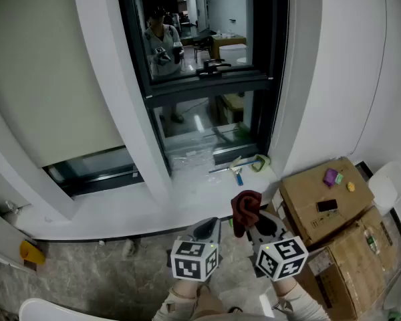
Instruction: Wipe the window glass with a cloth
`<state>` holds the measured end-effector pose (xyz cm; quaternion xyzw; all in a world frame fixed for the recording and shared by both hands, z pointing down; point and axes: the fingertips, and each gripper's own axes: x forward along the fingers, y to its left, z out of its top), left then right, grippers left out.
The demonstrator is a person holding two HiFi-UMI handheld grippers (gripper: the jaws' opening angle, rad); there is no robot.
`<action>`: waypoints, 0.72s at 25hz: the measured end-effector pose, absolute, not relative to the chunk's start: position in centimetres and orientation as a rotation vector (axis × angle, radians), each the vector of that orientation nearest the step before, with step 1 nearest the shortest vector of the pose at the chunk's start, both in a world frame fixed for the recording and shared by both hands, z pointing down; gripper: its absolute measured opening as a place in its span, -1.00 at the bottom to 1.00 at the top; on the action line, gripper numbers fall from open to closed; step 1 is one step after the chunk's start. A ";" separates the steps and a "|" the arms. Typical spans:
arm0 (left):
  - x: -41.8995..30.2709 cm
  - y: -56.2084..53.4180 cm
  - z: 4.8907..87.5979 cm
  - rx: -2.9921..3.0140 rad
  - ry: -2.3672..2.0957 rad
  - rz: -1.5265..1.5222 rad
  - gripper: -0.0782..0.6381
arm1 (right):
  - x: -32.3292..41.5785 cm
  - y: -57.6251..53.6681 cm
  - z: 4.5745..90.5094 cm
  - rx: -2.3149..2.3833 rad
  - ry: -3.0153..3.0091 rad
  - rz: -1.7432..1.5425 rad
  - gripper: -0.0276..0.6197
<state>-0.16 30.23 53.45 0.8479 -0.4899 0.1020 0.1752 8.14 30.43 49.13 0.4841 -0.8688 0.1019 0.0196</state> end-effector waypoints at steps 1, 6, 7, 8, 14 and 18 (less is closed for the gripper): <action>0.4 31.3 53.2 2.404 -1.396 0.271 -0.77 | 8.8 31.5 49.3 1.506 -2.694 0.319 -0.76; 2.6 36.0 52.3 2.454 -1.425 0.265 -0.77 | 11.2 35.7 49.3 1.542 -2.703 0.308 -0.76; 2.9 36.7 52.2 2.461 -1.430 0.270 -0.77 | 11.5 36.3 49.1 1.545 -2.703 0.299 -0.76; 3.1 37.4 52.1 2.463 -1.432 0.267 -0.77 | 11.8 36.9 48.9 1.544 -2.703 0.286 -0.76; 3.9 39.3 50.3 2.498 -1.438 0.212 -0.77 | 12.1 39.6 47.6 1.527 -2.720 0.237 -0.76; 4.4 39.4 49.7 2.514 -1.438 0.198 -0.77 | 12.1 39.9 47.1 1.506 -2.746 0.224 -0.76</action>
